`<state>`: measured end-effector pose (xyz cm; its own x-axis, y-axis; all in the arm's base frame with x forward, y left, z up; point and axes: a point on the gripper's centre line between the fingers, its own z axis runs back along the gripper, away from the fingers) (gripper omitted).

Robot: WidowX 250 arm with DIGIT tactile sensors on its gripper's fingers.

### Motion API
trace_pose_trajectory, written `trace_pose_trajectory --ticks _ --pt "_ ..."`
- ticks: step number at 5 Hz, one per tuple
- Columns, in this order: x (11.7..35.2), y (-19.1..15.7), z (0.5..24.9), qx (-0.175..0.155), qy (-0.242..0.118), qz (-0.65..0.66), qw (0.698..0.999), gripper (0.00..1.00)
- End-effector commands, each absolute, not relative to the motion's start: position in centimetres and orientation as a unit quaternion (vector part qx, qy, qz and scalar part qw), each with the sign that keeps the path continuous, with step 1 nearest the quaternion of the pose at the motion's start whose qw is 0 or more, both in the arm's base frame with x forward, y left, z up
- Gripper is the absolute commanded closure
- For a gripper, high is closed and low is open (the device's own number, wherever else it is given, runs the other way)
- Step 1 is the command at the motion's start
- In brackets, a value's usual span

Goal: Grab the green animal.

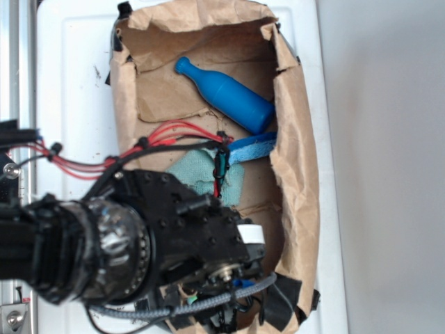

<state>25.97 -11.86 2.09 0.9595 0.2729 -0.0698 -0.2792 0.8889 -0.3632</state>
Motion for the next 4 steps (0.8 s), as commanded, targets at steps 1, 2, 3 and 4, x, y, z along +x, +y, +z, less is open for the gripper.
trace_pose_trajectory --ticks 1,2,3,4 --pt "24.9 -11.2 0.9 -0.180 0.023 0.134 0.974 1.00" --pt "25.8 -8.7 2.5 -0.178 -0.004 0.184 0.967 1.00" --pt "28.5 -5.2 4.4 -0.164 -0.028 0.267 0.949 1.00" --pt "30.3 -3.0 6.1 -0.126 -0.048 0.329 0.935 1.00"
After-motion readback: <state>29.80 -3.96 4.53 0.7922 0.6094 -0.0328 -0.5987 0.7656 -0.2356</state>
